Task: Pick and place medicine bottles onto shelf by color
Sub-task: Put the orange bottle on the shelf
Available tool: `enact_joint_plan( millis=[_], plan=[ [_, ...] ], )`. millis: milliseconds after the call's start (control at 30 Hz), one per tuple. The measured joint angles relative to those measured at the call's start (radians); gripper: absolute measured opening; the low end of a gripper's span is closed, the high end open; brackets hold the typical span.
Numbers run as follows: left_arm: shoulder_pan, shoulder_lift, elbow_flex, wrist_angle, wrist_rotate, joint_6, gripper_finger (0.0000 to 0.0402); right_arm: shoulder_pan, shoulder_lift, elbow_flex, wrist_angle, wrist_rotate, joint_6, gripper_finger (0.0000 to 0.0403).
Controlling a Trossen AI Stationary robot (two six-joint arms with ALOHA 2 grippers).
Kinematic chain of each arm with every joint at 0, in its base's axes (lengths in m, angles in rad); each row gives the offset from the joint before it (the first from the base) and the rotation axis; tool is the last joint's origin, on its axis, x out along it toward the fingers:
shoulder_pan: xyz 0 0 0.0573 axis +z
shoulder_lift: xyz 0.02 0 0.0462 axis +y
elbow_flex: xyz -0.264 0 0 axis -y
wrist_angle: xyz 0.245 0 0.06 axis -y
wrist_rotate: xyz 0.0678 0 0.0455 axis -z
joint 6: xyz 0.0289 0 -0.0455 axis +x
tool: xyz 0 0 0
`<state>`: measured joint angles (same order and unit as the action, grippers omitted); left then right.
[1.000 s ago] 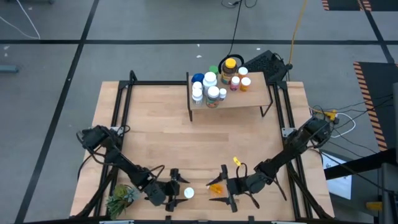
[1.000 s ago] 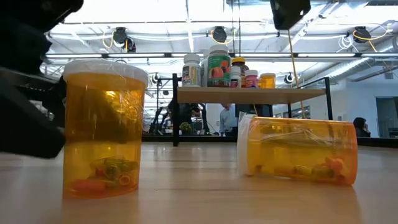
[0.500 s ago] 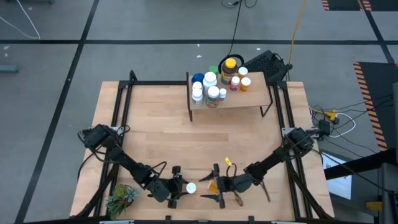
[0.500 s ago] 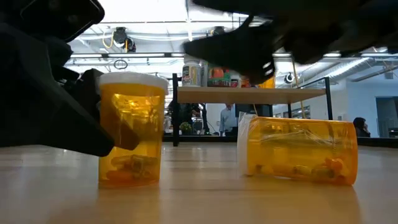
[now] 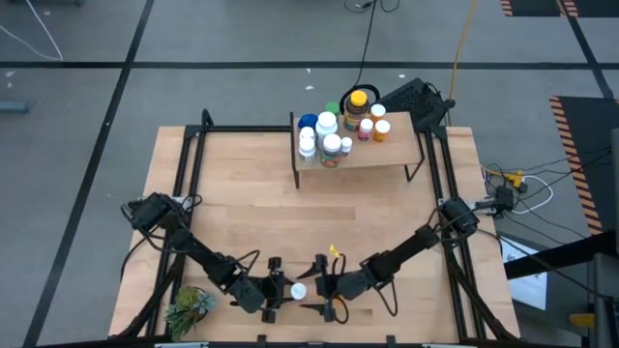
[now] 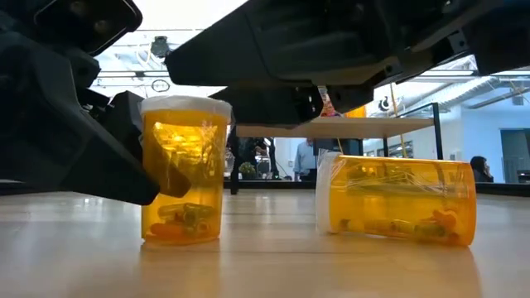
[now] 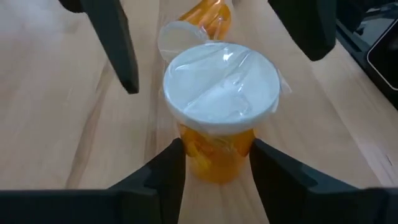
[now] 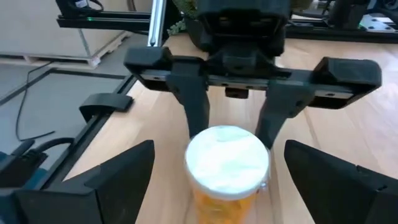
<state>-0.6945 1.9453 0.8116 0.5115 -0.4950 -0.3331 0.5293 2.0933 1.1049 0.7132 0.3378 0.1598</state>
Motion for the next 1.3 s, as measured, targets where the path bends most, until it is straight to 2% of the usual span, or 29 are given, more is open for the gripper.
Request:
enact_joint_plan(
  millis=[467,733,967,1133,1300],
  plan=[
    [0.0,-0.001,0.0,0.078,-0.003,0.037,0.0172,-0.004,0.0,0.0,0.016,-0.002,0.011,0.0349],
    [0.0,-0.001,0.0,0.093,-0.003,0.025,0.0172,-0.005,-0.002,0.0,0.008,-0.057,0.046,0.0268],
    [0.006,-0.001,0.001,0.096,-0.003,-0.116,0.0172,-0.006,-0.019,-0.001,-0.01,-0.054,0.029,0.0194],
    [0.012,-0.002,0.002,0.096,-0.004,-0.22,0.0173,0.001,-0.067,-0.002,-0.094,-0.048,0.007,0.0194],
    [0.013,-0.001,0.0,0.042,-0.004,-0.254,0.019,0.017,-0.167,-0.001,-0.263,-0.025,-0.008,0.0204]
  ],
)
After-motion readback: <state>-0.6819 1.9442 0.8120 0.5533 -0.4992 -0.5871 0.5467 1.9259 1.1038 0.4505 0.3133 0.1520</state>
